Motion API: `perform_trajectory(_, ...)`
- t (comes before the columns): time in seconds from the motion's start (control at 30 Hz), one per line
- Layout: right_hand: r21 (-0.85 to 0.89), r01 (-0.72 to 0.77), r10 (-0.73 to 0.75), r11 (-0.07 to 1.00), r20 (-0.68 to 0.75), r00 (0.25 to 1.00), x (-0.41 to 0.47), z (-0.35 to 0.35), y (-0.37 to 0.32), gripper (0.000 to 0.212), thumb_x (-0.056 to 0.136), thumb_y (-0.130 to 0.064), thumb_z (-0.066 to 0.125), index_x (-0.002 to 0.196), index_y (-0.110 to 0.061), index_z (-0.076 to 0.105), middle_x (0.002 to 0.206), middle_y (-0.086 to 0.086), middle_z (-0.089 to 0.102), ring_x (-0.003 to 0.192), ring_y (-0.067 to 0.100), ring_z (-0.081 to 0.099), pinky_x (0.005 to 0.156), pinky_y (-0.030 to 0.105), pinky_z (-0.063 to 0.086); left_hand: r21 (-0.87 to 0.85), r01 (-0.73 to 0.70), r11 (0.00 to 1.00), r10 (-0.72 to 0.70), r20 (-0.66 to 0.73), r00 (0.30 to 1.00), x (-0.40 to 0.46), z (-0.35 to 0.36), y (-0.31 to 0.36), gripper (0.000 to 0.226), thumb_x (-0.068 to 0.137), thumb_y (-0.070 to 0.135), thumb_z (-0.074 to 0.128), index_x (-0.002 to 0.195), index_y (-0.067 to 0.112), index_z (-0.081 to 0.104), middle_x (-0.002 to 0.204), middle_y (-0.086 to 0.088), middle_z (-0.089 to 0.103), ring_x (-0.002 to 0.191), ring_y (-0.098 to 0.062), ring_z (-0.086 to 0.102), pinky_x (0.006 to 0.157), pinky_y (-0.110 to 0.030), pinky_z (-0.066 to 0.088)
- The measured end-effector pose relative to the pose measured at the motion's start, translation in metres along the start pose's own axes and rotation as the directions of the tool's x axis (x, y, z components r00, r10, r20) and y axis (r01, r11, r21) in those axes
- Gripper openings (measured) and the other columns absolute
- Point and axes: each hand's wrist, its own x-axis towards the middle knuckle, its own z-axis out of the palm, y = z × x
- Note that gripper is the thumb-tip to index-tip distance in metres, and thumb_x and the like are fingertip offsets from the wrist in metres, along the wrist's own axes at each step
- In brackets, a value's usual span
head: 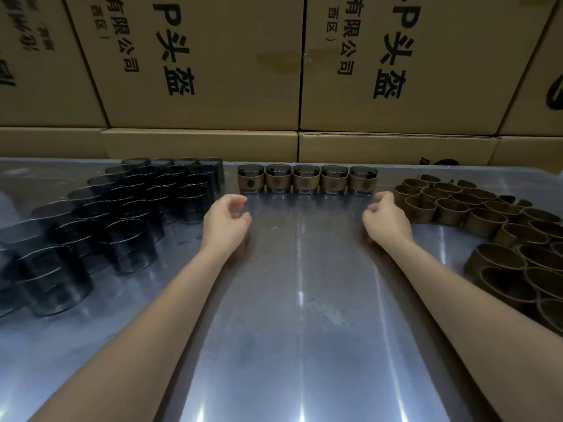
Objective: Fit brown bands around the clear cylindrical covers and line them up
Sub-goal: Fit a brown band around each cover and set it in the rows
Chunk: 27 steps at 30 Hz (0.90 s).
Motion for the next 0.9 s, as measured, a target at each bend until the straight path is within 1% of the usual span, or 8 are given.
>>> perform_trajectory(0.1, -0.091, 0.099, -0.096, 0.991, 0.04, 0.995, -0.035, -0.006, 0.0, 0.039, 0.098, -0.02, 0.049, 0.137, -0.014, 0.044, 0.135, 0.006, 0.056, 0.122, 0.027, 0.053, 0.099, 0.039, 0.044, 0.022, -0.019, 1.0, 0.018, 0.043, 0.999, -0.036, -0.016, 0.008, 0.026, 0.091, 0.008, 0.06, 0.115, 0.016, 0.063, 0.118, -0.002, 0.061, 0.102, -0.013, 0.056, 0.089, -0.023, 0.039)
perform_trajectory(0.23, -0.254, 0.294, -0.282, 0.922, 0.083, 0.956, -0.08, -0.011, 0.002, 0.027, 0.099, -0.024, 0.046, 0.123, -0.017, 0.057, 0.122, 0.005, 0.061, 0.111, 0.024, 0.056, 0.082, 0.032, 0.044, 0.135, -0.168, 0.977, 0.151, 0.13, 0.98, -0.089, -0.042, 0.016, 0.018, 0.09, 0.01, 0.06, 0.099, 0.026, 0.062, 0.107, 0.006, 0.056, 0.1, -0.011, 0.054, 0.084, -0.023, 0.038)
perform_trajectory(0.37, -0.275, 0.374, -0.357, 0.886, 0.11, 0.928, -0.109, -0.015, 0.007, 0.028, 0.099, -0.028, 0.045, 0.124, -0.019, 0.056, 0.12, 0.0, 0.061, 0.111, 0.02, 0.054, 0.076, 0.027, 0.036, 0.505, -0.43, 0.749, 0.423, 0.136, 0.896, -0.119, -0.075, 0.014, 0.022, 0.084, 0.015, 0.065, 0.106, 0.017, 0.064, 0.109, 0.002, 0.057, 0.1, -0.02, 0.055, 0.072, -0.032, 0.042)
perform_trajectory(0.43, -0.274, 0.375, -0.355, 0.886, 0.121, 0.927, -0.113, -0.018, 0.006, 0.029, 0.099, -0.029, 0.045, 0.125, -0.02, 0.055, 0.121, 0.0, 0.06, 0.112, 0.019, 0.053, 0.077, 0.025, 0.035, 0.669, -0.375, 0.642, 0.411, 0.112, 0.905, -0.113, -0.083, 0.014, 0.041, 0.082, 0.018, 0.066, 0.122, 0.01, 0.059, 0.125, -0.009, 0.056, 0.118, -0.032, 0.051, 0.094, -0.044, 0.042)
perform_trajectory(0.5, -0.279, 0.365, -0.343, 0.888, 0.125, 0.931, -0.112, -0.019, 0.004, 0.028, 0.099, -0.03, 0.046, 0.124, -0.021, 0.055, 0.121, 0.0, 0.059, 0.113, 0.02, 0.052, 0.078, 0.026, 0.035, 0.777, -0.217, 0.591, 0.297, 0.04, 0.954, -0.102, -0.086, 0.015, 0.061, 0.087, 0.028, 0.063, 0.141, 0.009, 0.042, 0.146, -0.015, 0.041, 0.138, -0.035, 0.031, 0.113, -0.052, 0.02)
perform_trajectory(0.6, -0.28, 0.355, -0.332, 0.892, 0.129, 0.935, -0.109, -0.02, 0.003, 0.026, 0.098, -0.03, 0.047, 0.121, -0.022, 0.056, 0.121, 0.001, 0.058, 0.115, 0.022, 0.05, 0.079, 0.028, 0.037, 0.835, -0.039, 0.548, 0.169, -0.064, 0.984, -0.091, -0.093, 0.004, 0.074, 0.09, 0.043, 0.055, 0.149, 0.008, 0.025, 0.151, -0.018, 0.033, 0.143, -0.036, 0.019, 0.114, -0.054, 0.004)
perform_trajectory(0.77, -0.286, 0.35, -0.323, 0.892, 0.139, 0.936, -0.105, -0.018, 0.003, 0.026, 0.098, -0.031, 0.046, 0.122, -0.024, 0.055, 0.124, 0.001, 0.055, 0.119, 0.022, 0.046, 0.08, 0.029, 0.037, 0.811, 0.017, 0.585, 0.138, -0.12, 0.983, -0.087, -0.104, -0.006, 0.058, 0.093, 0.035, 0.054, 0.14, 0.003, 0.042, 0.121, -0.021, 0.058, 0.12, -0.04, 0.047, 0.113, -0.06, 0.005)
perform_trajectory(0.9, -0.316, 0.367, -0.339, 0.875, 0.143, 0.93, -0.107, -0.018, 0.002, 0.026, 0.099, -0.031, 0.044, 0.121, -0.024, 0.054, 0.123, 0.001, 0.055, 0.117, 0.021, 0.047, 0.078, 0.029, 0.037, 0.676, -0.176, 0.716, 0.203, 0.039, 0.978, -0.091, -0.085, 0.004, 0.051, 0.094, 0.025, 0.056, 0.14, 0.008, 0.043, 0.123, -0.013, 0.057, 0.119, -0.033, 0.048, 0.11, -0.048, 0.026)
